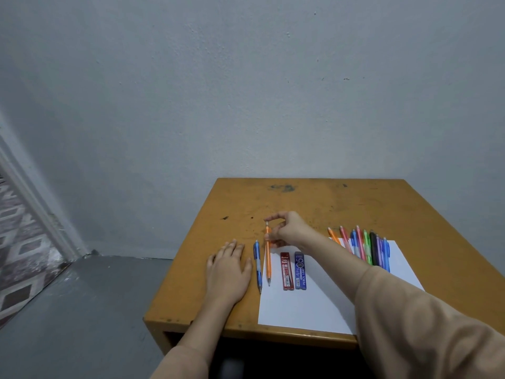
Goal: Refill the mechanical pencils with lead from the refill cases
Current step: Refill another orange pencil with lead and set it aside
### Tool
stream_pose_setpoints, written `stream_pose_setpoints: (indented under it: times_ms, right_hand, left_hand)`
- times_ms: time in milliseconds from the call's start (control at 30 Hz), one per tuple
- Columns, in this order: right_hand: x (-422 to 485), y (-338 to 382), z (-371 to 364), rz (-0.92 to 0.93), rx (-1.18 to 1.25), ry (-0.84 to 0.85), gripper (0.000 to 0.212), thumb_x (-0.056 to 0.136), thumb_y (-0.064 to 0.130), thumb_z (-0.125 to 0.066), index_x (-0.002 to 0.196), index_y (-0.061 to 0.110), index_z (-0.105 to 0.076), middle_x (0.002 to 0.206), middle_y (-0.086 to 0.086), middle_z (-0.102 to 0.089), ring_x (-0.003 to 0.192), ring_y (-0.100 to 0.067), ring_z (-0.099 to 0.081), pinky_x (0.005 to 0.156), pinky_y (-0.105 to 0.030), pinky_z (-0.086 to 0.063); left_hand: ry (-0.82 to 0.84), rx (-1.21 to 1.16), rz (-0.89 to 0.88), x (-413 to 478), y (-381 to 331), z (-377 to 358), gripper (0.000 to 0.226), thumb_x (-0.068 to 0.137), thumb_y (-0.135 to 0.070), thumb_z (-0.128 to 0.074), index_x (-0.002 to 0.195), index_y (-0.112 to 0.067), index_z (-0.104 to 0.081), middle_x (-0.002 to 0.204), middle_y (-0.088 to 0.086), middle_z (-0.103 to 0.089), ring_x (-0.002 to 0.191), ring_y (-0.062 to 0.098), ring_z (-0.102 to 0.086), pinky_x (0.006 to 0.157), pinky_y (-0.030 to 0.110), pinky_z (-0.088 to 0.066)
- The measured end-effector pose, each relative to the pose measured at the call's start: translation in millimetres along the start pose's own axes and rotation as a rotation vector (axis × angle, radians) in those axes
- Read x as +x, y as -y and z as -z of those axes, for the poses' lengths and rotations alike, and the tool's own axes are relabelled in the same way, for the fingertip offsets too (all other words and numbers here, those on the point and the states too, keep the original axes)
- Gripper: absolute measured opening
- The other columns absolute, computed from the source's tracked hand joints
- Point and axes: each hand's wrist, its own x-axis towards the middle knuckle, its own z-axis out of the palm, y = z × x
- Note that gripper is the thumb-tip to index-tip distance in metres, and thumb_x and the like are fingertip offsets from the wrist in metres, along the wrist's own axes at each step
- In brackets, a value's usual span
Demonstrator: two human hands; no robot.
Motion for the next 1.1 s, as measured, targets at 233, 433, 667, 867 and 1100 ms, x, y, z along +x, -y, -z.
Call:
stream_pose_setpoints:
  times_ms: [233, 433, 667, 867, 1100]
  right_hand:
    - [-15, 18, 12, 0.135, 0.083, -0.118, 0.045, 0.079, -0.008, -0.066, 0.119, 0.009, -0.054, 0.079, -0.010, -0.062, 0.067, -0.019, -0.065, 0.057, -0.025, -0.057]
    - [-39, 25, 20, 0.290, 0.228, -0.296, 0.040, 0.080, -0.006, -0.069, 0.115, 0.011, -0.058, 0.083, -0.019, -0.063, 0.072, -0.026, -0.068, 0.059, -0.028, -0.057]
    - [-70, 8, 16, 0.351, 0.367, -0.480, 0.030, 0.083, -0.002, -0.068, 0.106, 0.016, -0.061, 0.072, -0.009, -0.068, 0.062, -0.021, -0.069, 0.061, -0.030, -0.058]
    - [-91, -8, 17, 0.339, 0.559, -0.524, 0.020, 0.086, 0.000, -0.066, 0.100, 0.014, -0.063, 0.061, -0.008, -0.067, 0.051, -0.019, -0.064, 0.057, -0.029, -0.057]
    - [-104, -15, 28, 0.265, 0.783, -0.494, 0.008, 0.090, -0.001, -0.059, 0.097, 0.001, -0.061, 0.074, -0.013, -0.065, 0.061, -0.017, -0.063, 0.068, -0.028, -0.059]
  left_hand:
    - [-0.050, -0.057, 0.012, -3, -2, 4, 0.046, 0.099, -0.041, -0.037, 0.142, -0.025, -0.040, 0.149, -0.006, -0.036, 0.139, 0.010, -0.027, 0.114, 0.033, -0.015]
    - [-0.203, -0.159, -0.046, -13, -5, 13, 0.039, 0.097, -0.040, -0.042, 0.133, -0.026, -0.051, 0.134, -0.010, -0.053, 0.126, 0.006, -0.041, 0.107, 0.028, -0.023]
    - [-0.280, -0.477, -0.296, -30, -35, 24, 0.038, 0.092, -0.039, -0.055, 0.127, -0.025, -0.058, 0.113, -0.013, -0.061, 0.107, 0.002, -0.050, 0.095, 0.030, -0.041]
    - [-0.468, -0.446, -0.488, -32, -50, 19, 0.030, 0.081, -0.033, -0.067, 0.106, -0.017, -0.072, 0.087, -0.006, -0.070, 0.086, 0.004, -0.050, 0.071, 0.018, -0.037]
    - [-0.512, -0.429, -0.515, -24, -50, 19, 0.023, 0.082, -0.029, -0.064, 0.098, -0.017, -0.074, 0.087, -0.007, -0.072, 0.086, 0.003, -0.052, 0.073, 0.021, -0.032]
